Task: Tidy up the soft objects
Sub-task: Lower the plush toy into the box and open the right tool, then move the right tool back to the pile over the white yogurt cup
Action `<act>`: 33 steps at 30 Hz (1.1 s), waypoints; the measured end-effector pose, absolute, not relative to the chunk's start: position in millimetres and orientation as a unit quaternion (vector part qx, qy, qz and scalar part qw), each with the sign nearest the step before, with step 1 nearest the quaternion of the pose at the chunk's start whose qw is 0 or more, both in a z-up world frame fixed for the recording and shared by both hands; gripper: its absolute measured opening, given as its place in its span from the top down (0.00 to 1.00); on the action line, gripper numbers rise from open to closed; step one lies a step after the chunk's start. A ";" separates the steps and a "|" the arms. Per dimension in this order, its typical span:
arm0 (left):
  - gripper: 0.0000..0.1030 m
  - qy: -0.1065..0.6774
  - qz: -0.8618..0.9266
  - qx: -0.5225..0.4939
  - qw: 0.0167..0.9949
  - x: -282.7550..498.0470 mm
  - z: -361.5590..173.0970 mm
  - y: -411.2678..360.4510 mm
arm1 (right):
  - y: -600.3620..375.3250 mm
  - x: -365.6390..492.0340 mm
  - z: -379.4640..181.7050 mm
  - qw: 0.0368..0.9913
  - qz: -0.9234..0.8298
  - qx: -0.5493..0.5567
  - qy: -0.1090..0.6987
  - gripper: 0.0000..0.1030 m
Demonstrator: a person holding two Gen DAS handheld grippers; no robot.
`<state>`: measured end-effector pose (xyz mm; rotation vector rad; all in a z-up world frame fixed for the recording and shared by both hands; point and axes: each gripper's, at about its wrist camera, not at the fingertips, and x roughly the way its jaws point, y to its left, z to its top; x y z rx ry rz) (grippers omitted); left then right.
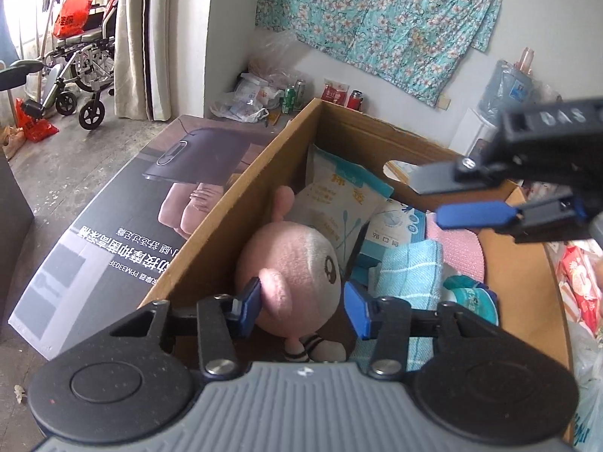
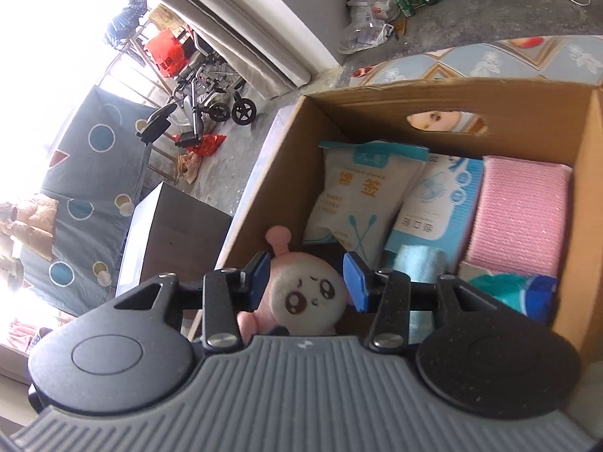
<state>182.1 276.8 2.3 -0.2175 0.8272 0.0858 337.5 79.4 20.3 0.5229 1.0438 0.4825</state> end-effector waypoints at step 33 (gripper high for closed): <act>0.25 0.328 -0.061 -0.139 0.932 86.6 42.9 221.5 | -42.7 170.2 39.4 0.871 0.188 0.245 0.382 0.45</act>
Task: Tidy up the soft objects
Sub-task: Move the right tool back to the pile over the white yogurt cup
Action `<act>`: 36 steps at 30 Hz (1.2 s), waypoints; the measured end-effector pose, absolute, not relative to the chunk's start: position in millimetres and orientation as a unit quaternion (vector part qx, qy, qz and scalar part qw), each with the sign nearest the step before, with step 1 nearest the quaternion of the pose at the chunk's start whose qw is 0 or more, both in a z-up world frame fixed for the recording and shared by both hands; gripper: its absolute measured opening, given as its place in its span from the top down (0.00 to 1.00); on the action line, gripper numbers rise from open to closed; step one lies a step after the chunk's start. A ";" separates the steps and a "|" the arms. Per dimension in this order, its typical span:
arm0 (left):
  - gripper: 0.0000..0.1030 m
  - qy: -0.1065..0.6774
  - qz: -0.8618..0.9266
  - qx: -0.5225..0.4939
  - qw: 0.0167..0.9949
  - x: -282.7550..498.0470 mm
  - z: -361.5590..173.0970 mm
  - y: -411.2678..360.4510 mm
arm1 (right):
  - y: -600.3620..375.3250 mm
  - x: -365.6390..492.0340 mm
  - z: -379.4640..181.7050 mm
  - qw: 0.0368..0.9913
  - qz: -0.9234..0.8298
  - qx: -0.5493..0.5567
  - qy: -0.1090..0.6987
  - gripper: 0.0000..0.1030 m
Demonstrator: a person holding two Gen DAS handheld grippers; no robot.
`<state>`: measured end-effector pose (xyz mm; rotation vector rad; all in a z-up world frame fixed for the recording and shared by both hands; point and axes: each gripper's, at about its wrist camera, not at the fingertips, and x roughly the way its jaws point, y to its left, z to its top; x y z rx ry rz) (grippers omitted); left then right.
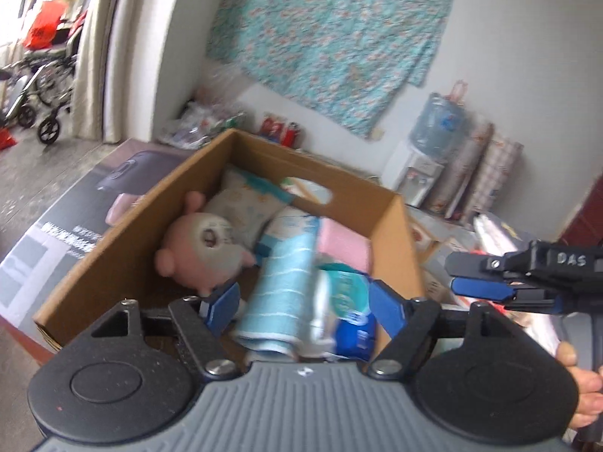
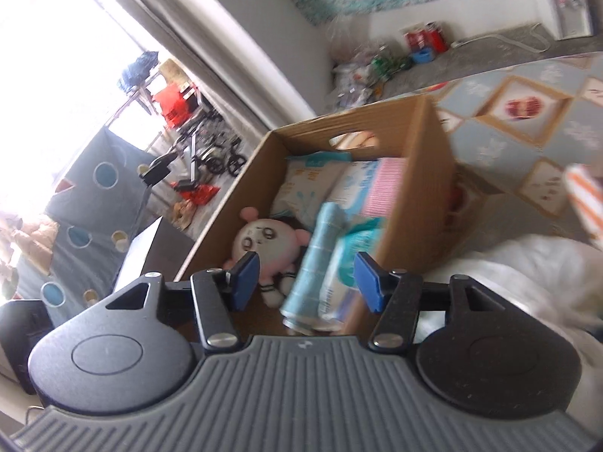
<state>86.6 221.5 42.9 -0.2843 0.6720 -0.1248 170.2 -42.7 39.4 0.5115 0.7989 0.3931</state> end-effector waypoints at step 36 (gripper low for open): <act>0.46 0.335 -0.231 -0.079 0.910 70.8 -11.0 14.3 | -227.0 97.6 -64.7 0.884 -0.013 0.118 0.451 0.25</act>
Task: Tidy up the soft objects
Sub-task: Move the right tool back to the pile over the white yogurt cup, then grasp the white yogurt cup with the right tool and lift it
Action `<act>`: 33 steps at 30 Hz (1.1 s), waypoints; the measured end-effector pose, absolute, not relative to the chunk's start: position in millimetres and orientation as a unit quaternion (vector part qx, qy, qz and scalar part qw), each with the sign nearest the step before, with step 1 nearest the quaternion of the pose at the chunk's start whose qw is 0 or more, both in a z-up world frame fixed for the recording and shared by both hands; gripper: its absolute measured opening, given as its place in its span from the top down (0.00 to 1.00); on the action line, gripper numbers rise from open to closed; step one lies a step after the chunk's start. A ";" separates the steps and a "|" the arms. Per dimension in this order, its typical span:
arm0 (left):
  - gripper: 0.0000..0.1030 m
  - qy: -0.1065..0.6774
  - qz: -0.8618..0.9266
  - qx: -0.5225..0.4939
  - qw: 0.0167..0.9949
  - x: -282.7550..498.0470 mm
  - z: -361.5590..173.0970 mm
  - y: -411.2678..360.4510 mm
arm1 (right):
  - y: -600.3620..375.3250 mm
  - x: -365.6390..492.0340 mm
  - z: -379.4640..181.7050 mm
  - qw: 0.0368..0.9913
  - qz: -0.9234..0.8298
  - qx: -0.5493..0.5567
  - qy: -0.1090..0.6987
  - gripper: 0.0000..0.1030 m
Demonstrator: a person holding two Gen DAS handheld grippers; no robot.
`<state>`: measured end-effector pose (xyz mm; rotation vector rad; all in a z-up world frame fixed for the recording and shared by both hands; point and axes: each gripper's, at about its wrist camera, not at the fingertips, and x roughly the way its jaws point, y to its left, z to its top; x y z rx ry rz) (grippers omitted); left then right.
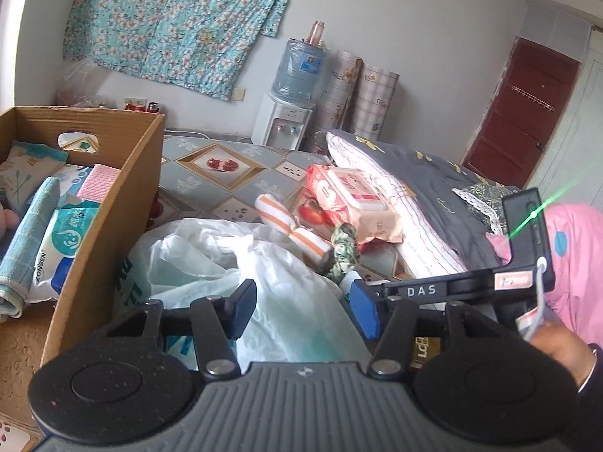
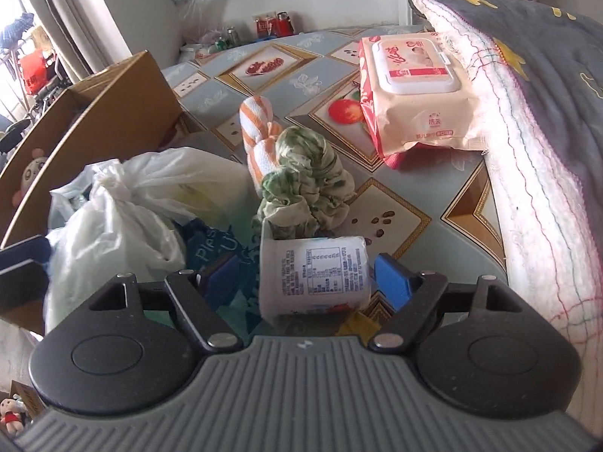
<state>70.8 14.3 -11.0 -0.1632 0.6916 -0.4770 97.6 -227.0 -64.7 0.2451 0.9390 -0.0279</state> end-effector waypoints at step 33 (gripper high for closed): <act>0.42 0.355 -0.322 0.031 0.877 72.5 -17.1 -93.5 | -348.1 56.7 -96.3 0.821 -0.016 0.410 0.396 0.47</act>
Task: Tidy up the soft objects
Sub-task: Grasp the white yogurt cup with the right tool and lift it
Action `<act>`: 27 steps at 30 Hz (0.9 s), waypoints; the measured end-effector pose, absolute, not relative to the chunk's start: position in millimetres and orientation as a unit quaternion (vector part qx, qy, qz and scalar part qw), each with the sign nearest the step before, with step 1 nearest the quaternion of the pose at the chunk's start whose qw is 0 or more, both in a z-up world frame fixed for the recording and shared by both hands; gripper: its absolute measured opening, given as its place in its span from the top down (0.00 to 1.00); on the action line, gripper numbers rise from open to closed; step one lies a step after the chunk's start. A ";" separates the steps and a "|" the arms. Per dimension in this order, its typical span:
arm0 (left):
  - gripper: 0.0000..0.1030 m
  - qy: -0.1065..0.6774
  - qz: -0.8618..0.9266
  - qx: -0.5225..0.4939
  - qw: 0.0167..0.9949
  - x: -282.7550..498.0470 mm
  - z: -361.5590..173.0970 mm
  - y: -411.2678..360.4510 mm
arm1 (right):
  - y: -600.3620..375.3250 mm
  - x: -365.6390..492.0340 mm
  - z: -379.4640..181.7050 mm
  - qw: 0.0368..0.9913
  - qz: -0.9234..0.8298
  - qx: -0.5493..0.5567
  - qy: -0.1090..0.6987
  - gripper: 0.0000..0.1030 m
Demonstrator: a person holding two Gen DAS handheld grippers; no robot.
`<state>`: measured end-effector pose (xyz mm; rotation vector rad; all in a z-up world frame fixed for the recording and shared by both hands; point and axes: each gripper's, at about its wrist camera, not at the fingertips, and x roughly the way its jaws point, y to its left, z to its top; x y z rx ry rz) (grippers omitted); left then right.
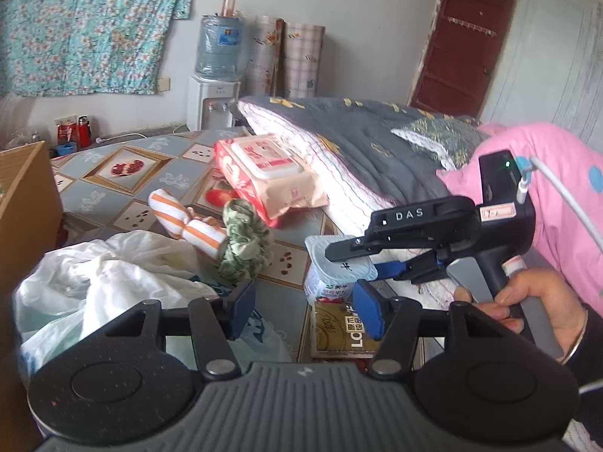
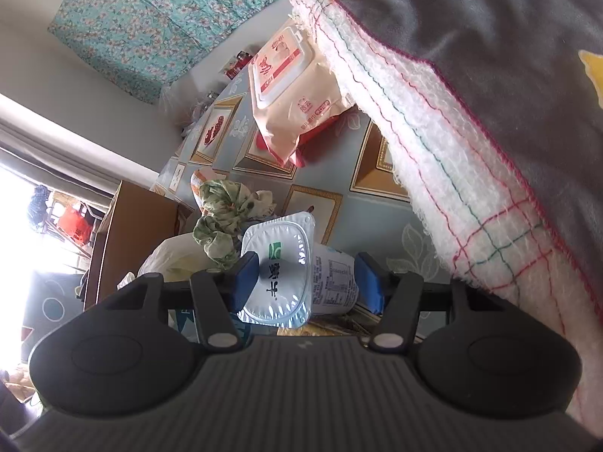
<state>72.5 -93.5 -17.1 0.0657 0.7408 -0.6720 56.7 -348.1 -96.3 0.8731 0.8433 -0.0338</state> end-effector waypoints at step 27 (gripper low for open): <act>0.32 0.383 -0.341 0.151 0.845 107.0 -82.4 -203.2 | -367.6 38.4 -109.5 0.804 0.003 0.488 0.339 0.70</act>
